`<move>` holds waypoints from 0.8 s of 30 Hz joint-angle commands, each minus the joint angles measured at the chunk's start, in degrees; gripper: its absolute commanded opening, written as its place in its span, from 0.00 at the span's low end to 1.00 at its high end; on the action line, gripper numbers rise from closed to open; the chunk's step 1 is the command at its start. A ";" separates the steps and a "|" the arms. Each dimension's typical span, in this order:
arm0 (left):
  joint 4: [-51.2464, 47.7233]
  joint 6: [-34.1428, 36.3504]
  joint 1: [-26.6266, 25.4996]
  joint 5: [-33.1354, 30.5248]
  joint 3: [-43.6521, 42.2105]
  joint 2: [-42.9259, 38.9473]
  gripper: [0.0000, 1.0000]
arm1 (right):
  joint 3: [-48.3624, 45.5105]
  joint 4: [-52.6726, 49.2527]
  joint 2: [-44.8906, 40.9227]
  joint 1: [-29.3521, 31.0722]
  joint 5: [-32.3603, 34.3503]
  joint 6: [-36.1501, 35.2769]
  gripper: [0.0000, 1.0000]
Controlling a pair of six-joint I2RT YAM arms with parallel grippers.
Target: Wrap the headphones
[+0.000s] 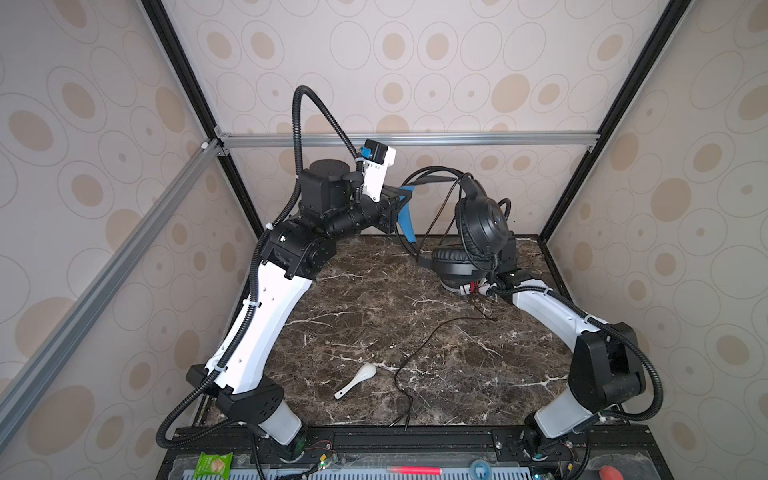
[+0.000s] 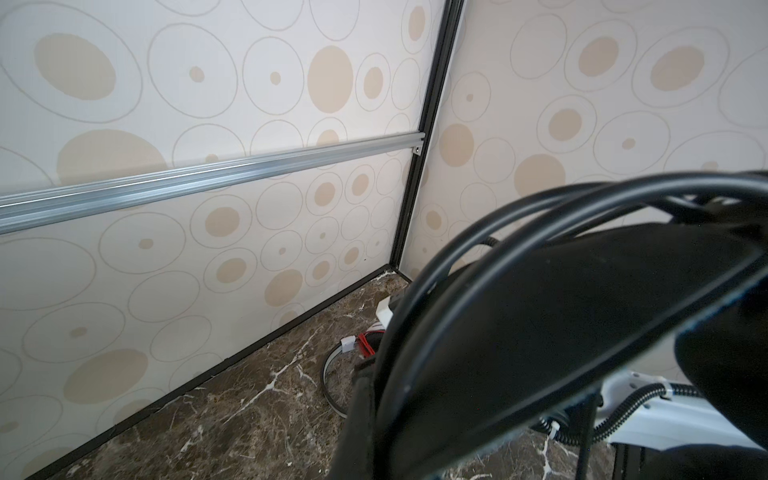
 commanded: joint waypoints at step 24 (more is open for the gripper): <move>40.19 -25.45 1.56 -20.16 -15.51 -3.29 0.00 | -8.99 -5.40 -2.67 7.14 7.15 -4.17 0.02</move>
